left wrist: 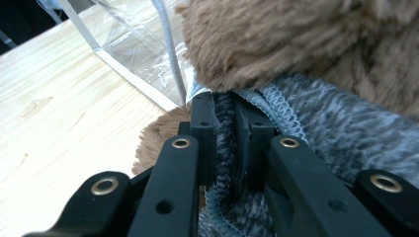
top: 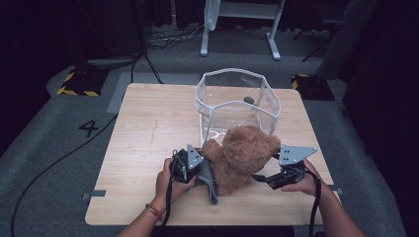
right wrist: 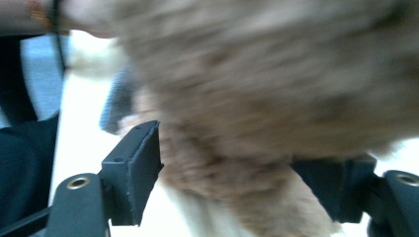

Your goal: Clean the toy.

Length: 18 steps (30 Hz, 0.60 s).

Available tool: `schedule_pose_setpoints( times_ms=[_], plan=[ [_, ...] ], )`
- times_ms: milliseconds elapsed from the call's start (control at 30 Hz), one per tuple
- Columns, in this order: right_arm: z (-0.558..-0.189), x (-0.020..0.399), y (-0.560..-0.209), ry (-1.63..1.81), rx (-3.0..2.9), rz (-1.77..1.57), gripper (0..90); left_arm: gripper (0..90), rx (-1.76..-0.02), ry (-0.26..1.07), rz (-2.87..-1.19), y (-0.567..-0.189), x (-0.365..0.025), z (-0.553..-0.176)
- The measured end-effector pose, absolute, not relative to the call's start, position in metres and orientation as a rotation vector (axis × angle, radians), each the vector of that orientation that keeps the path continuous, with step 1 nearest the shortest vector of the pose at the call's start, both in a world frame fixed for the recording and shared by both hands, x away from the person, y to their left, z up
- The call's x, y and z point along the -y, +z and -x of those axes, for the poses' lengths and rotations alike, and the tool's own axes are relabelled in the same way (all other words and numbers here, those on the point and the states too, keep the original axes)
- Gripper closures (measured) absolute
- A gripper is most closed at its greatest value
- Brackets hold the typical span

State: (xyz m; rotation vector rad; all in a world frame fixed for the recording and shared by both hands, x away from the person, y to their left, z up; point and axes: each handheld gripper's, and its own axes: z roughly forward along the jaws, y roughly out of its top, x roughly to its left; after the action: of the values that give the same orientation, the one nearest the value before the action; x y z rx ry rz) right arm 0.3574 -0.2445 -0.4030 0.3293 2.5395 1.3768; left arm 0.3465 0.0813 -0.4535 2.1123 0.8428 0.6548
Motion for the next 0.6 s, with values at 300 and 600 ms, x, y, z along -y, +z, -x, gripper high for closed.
schedule_pose_setpoints(
  times_ms=[300,600],
  plan=[
    [-0.351,0.214,-0.416,1.47,-2.557,-0.203,19.8,80.2,-0.839,0.619,-2.112,-0.454,-0.083,-0.344],
    [-0.347,0.196,-0.417,1.463,-2.579,-0.109,25.0,80.3,-0.841,0.611,-2.123,-0.453,-0.082,-0.343]
  ],
)
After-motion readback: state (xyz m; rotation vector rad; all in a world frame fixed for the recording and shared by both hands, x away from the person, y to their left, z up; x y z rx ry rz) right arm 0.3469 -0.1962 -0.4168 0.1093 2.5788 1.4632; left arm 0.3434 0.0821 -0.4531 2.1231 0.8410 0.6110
